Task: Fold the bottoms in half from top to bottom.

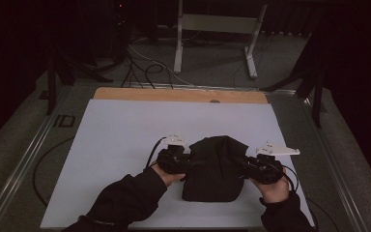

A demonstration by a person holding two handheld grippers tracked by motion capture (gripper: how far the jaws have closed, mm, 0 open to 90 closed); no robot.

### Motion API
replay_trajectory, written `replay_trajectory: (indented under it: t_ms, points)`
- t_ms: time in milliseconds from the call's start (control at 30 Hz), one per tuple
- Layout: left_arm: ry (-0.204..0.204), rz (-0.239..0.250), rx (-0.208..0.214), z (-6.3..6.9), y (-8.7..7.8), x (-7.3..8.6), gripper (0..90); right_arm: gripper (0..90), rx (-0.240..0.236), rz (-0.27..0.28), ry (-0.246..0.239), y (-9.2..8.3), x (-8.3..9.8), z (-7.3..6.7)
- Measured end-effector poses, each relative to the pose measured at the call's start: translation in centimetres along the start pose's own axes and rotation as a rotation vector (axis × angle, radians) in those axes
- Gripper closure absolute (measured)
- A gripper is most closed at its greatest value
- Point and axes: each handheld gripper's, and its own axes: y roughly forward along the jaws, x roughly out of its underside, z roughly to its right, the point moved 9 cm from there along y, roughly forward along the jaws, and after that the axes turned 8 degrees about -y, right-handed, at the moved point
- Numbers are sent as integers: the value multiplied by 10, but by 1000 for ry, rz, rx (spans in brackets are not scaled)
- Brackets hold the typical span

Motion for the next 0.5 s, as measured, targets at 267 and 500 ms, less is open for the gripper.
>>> replay_trajectory:
  t_ms: [267,500]
  points:
    - [5,7,-14,-5,-6,-10,740,784,6,15,-14,4,-15,3]
    - [13,25,-24,-8,-14,-24,740,784,15,30,-35,6,-32,6]
